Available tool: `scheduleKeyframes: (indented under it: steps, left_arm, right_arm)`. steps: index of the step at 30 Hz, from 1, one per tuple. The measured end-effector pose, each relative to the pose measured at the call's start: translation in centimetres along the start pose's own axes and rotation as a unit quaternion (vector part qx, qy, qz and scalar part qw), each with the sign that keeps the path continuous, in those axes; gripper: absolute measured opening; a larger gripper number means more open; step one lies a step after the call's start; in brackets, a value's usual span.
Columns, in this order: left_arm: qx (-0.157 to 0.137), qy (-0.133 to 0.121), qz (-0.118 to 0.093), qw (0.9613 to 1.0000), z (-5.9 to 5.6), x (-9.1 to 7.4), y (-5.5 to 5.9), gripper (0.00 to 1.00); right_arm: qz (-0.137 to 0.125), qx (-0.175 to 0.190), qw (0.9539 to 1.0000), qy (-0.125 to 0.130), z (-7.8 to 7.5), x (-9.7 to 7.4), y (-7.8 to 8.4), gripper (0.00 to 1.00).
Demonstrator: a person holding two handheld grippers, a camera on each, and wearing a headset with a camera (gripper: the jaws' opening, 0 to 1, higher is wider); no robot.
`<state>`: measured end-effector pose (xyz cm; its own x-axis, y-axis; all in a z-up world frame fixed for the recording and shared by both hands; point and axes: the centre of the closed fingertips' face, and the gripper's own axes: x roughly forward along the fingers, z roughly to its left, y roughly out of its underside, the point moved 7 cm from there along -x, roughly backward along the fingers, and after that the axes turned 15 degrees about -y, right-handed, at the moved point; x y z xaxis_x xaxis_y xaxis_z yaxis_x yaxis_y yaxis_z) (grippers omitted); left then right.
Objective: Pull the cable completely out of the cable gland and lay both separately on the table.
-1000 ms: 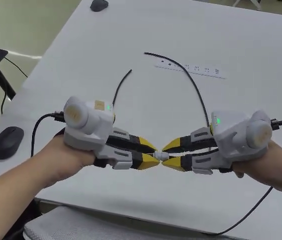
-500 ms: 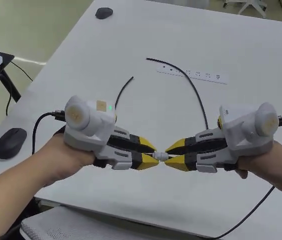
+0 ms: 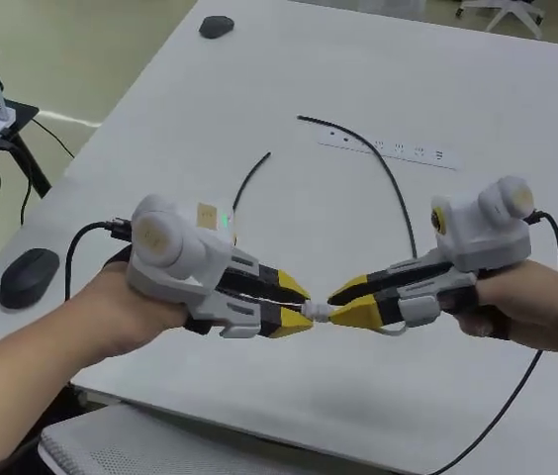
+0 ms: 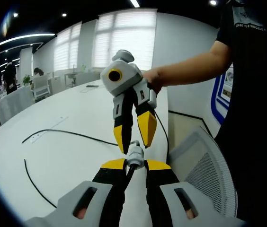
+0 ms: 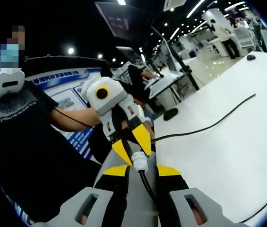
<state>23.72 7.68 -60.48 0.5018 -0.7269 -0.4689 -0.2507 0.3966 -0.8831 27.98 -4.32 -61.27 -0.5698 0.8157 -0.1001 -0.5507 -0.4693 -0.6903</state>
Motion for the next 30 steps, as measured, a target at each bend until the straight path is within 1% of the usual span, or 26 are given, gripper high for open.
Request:
scheduleKeyframes:
  steps: [1, 4, 5, 6, 7, 9, 12, 13, 15, 17, 18, 19, 20, 23, 24, 25, 26, 28, 29, 30]
  left_arm:
    - [0.003, 0.0, -0.002, 1.0, 0.0, 0.0, 0.0, 0.15]
    - [0.009, -0.002, -0.004, 1.0, 0.2, 0.0, -0.1, 0.15]
    - [0.005, -0.001, 0.0, 1.0, 0.1, 0.0, -0.1, 0.15]
    - [0.004, -0.002, 0.001, 1.0, 0.0, 0.0, -0.1, 0.15]
    - [0.003, -0.001, 0.003, 1.0, 0.1, 0.1, -0.1, 0.15]
    - [-0.001, 0.0, 0.006, 1.0, 0.2, 0.1, 0.1, 0.15]
    - [-0.006, 0.0, 0.005, 1.0, 0.3, 0.1, 0.1, 0.15]
    - [-0.011, 0.001, 0.005, 0.9999, 0.3, 0.1, 0.1, 0.15]
    - [-0.014, -0.001, 0.009, 0.9999, 0.6, 0.1, 0.3, 0.15]
    - [-0.016, 0.001, 0.012, 0.9998, 0.7, 0.1, 0.3, 0.15]
    - [-0.023, 0.005, 0.013, 0.9996, 0.7, 0.1, 0.4, 0.15]
    - [-0.023, 0.005, 0.012, 0.9996, 0.7, 0.1, 0.4, 0.15]
    - [-0.028, 0.008, 0.012, 0.9995, 0.6, 0.1, 0.4, 0.15]
    - [-0.036, 0.013, 0.013, 0.9992, 0.5, 0.1, 0.5, 0.15]
    - [-0.039, 0.016, 0.013, 0.999, 0.4, 0.2, 0.5, 0.15]
    - [-0.04, 0.018, 0.013, 0.9989, 0.3, 0.2, 0.5, 0.15]
    - [-0.048, 0.021, 0.014, 0.9986, 0.2, 0.3, 0.5, 0.15]
    - [-0.063, 0.026, 0.014, 0.9976, 0.2, 0.2, 0.4, 0.15]
    - [-0.071, 0.029, 0.014, 0.997, 0.2, 0.2, 0.4, 0.15]
    - [-0.081, 0.033, 0.014, 0.996, 0.2, 0.1, 0.4, 0.15]
  right_arm:
    - [-0.004, 0.011, 0.9999, -0.006, -0.1, 0.1, 0.1, 0.17]
    - [-0.004, 0.014, 0.9998, -0.014, -0.3, 0.1, 0.2, 0.13]
    - [-0.001, 0.016, 0.9998, -0.014, -0.3, 0.2, 0.2, 0.13]
    - [0.01, 0.008, 0.9999, -0.011, -0.4, 0.2, 0.4, 0.14]
    - [0.012, 0.003, 0.9999, -0.012, -0.4, 0.3, 0.4, 0.13]
    - [0.01, 0.004, 0.9998, -0.014, -0.3, 0.3, 0.4, 0.13]
    - [0.01, -0.01, 0.9999, -0.009, -0.2, 0.5, 0.3, 0.12]
    - [0.009, -0.013, 0.9998, -0.01, 0.0, 0.6, 0.3, 0.1]
    - [0.016, -0.044, 0.9989, 0.006, 0.0, 0.8, 0.3, 0.09]
    - [0.022, -0.061, 0.9978, 0.015, 0.2, 0.9, 0.3, 0.08]
    - [0.03, -0.079, 0.9962, 0.022, 0.3, 1.0, 0.3, 0.08]
    - [0.033, -0.089, 0.9951, 0.028, 0.4, 1.0, 0.3, 0.08]
    - [0.043, -0.107, 0.9927, 0.036, 0.5, 1.1, 0.3, 0.08]
    - [0.073, -0.142, 0.9855, 0.055, 1.0, 1.2, 0.3, 0.08]
    - [0.089, -0.163, 0.9805, 0.064, 1.2, 1.3, 0.2, 0.07]
    - [0.101, -0.174, 0.9768, 0.073, 1.4, 1.4, 0.2, 0.07]
    - [0.117, -0.197, 0.9697, 0.085, 1.6, 1.4, 0.1, 0.07]
    - [0.135, -0.225, 0.9594, 0.104, 1.7, 1.3, 0.2, 0.07]
    - [0.143, -0.239, 0.9543, 0.109, 1.8, 1.4, 0.2, 0.07]
    - [0.15, -0.257, 0.9473, 0.118, 2.0, 1.6, 0.2, 0.07]
